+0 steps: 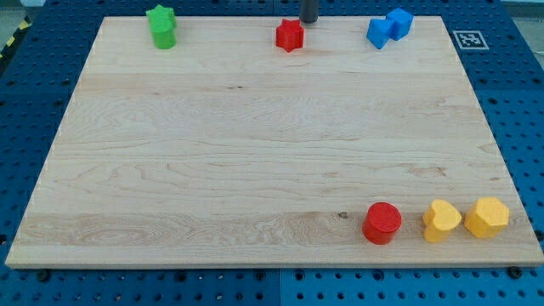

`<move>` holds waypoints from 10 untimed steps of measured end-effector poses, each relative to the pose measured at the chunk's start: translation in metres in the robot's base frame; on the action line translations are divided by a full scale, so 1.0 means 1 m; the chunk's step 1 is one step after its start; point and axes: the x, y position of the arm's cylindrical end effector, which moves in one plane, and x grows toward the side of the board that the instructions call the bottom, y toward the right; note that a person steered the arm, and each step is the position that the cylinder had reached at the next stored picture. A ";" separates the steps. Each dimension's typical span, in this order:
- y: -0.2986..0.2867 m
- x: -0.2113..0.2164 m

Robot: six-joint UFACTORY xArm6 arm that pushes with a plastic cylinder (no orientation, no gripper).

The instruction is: Bring the red star toward the center

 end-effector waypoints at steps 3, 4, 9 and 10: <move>-0.028 0.020; -0.029 0.049; -0.085 0.135; -0.087 0.162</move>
